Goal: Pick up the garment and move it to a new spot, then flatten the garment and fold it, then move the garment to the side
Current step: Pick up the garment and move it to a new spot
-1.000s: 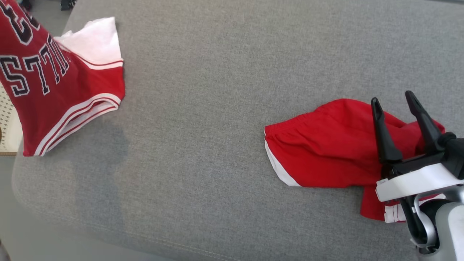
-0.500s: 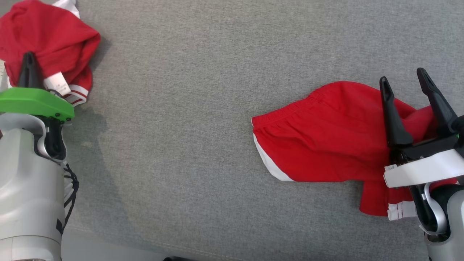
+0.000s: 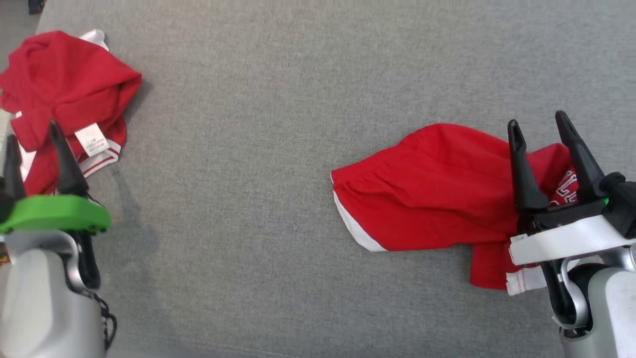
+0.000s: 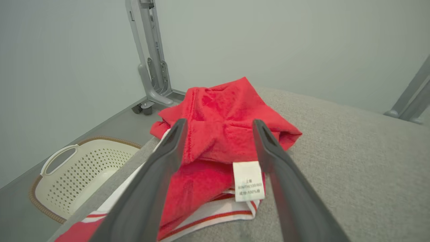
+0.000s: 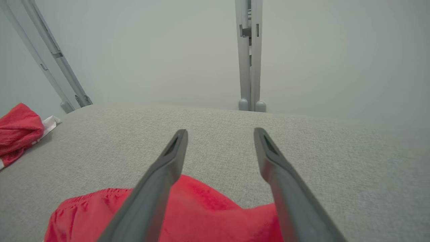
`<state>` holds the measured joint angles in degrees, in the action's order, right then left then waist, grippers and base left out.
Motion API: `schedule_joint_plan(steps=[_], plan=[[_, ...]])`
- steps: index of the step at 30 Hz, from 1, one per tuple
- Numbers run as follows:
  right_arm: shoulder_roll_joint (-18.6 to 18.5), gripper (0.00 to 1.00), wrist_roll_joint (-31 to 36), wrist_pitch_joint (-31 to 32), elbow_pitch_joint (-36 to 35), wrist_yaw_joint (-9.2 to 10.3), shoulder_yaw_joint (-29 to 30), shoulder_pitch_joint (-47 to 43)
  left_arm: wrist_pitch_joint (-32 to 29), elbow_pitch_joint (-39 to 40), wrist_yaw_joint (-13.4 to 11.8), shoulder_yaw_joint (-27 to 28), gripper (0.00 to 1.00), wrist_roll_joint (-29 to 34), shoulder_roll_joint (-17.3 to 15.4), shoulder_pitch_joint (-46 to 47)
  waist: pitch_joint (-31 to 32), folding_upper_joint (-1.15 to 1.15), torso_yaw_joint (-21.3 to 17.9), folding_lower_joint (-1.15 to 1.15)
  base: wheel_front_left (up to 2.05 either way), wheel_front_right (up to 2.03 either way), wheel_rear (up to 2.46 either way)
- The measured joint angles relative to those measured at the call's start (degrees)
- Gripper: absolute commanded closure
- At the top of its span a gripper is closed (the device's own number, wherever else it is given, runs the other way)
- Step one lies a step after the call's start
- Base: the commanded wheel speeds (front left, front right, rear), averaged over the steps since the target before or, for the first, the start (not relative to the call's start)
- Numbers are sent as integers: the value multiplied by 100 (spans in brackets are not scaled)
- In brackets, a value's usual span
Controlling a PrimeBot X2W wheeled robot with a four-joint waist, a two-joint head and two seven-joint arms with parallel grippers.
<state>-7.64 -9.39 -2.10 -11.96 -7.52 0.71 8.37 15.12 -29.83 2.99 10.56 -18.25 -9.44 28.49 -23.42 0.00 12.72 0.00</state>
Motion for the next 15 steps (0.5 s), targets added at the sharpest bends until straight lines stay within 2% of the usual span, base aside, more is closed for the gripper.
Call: schedule_joint_plan(steps=[2, 6, 15], plan=[[52, 0, 0, -57, 87, 0, 2, -71, 1, 437, 2, -7, 0, 175, 190, -364, 169, 0, -54, 0, 0, 0, 0], [103, 0, 13, -102, 207, 0, -27, -207, 0, 1105, 1, -148, 0, 488, 367, -930, 465, 0, -171, 0, 0, 0, 0], [170, 0, 20, -208, 513, 0, -51, -466, 0, 1964, 32, -1022, 0, 857, 588, -1831, 1032, 0, -610, 0, 0, 0, 0]])
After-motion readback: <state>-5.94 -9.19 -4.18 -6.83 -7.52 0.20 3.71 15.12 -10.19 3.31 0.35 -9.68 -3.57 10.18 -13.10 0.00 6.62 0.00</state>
